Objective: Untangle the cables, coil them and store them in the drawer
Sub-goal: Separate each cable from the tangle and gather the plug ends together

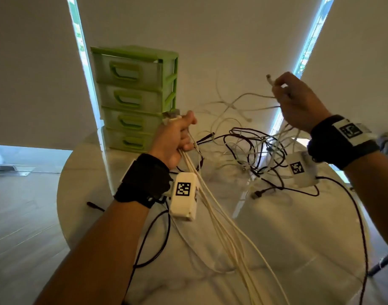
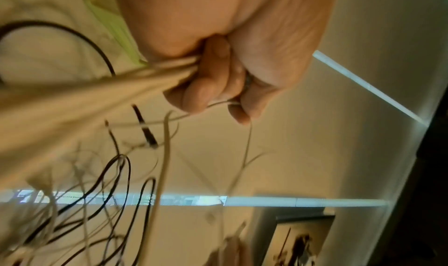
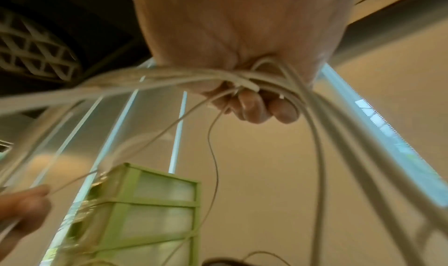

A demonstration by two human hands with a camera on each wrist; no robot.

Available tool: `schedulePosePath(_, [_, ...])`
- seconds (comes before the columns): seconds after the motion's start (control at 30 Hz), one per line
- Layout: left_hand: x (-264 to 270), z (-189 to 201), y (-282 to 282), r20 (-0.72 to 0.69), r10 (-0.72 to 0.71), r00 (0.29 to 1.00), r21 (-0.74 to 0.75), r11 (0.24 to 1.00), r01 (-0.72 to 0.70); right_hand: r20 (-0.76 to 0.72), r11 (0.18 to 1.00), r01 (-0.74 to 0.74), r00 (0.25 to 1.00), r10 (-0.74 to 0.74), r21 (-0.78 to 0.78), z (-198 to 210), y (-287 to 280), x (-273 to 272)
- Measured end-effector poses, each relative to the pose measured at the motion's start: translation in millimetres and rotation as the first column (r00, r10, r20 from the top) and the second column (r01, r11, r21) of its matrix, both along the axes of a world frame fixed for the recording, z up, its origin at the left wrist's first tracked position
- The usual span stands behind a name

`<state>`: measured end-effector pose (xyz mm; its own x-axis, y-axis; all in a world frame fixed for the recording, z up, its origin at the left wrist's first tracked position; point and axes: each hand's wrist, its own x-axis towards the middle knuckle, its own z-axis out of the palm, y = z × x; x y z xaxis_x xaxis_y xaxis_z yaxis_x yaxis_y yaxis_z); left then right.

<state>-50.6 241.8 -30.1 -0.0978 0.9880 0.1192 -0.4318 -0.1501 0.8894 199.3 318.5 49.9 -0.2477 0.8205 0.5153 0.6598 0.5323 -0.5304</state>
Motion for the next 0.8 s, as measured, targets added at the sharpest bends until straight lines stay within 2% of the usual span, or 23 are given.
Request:
schedulePosePath(0.07, [-11.9,-2.2,4.4,0.034,0.057,0.998,-0.051,0.997,-0.055,-0.047,0.998,0.058,0.997,-0.058,-0.002,-3.2,7.8,15.2])
schedulePosePath(0.17, [-18.7,-6.2,8.5,0.059,0.126,0.99,-0.128,0.985,-0.118,-0.132,0.991,0.064,0.988,-0.079,-0.114,-10.7,8.1,25.4])
schedulePosePath(0.33, [-18.6,-7.7,8.0,0.094,0.103,0.99,-0.111,0.99,-0.092,0.083,0.979,0.068,0.995,-0.053,-0.191,-16.7,-5.7,25.4])
schedulePosePath(0.47, [-16.4,-3.3,4.2,0.077,0.066,0.995,-0.012,0.998,-0.065,0.205,0.978,0.128,0.974,-0.094,-0.163,-17.8,-11.1,16.1])
schedulePosePath(0.53, [-16.1,-0.8,2.8,0.074,0.037,0.997,0.039,0.998,-0.04,0.219,0.982,0.128,0.971,-0.096,-0.136,-18.8,-12.6,11.2])
schedulePosePath(0.67, [-15.2,1.4,-1.3,0.062,-0.028,0.998,0.12,0.993,0.02,0.231,0.997,0.064,0.971,-0.055,-0.031,-12.5,-23.4,-3.9])
schedulePosePath(0.73, [-13.7,1.5,-3.4,0.042,-0.059,0.997,0.151,0.987,0.052,0.23,0.999,-0.016,0.973,0.007,0.036,-7.0,-36.0,-18.1])
schedulePosePath(0.8, [-11.1,1.7,-5.7,0.002,-0.099,0.995,0.188,0.977,0.097,0.177,0.993,-0.115,0.977,0.116,-0.019,-4.3,-50.0,-36.9])
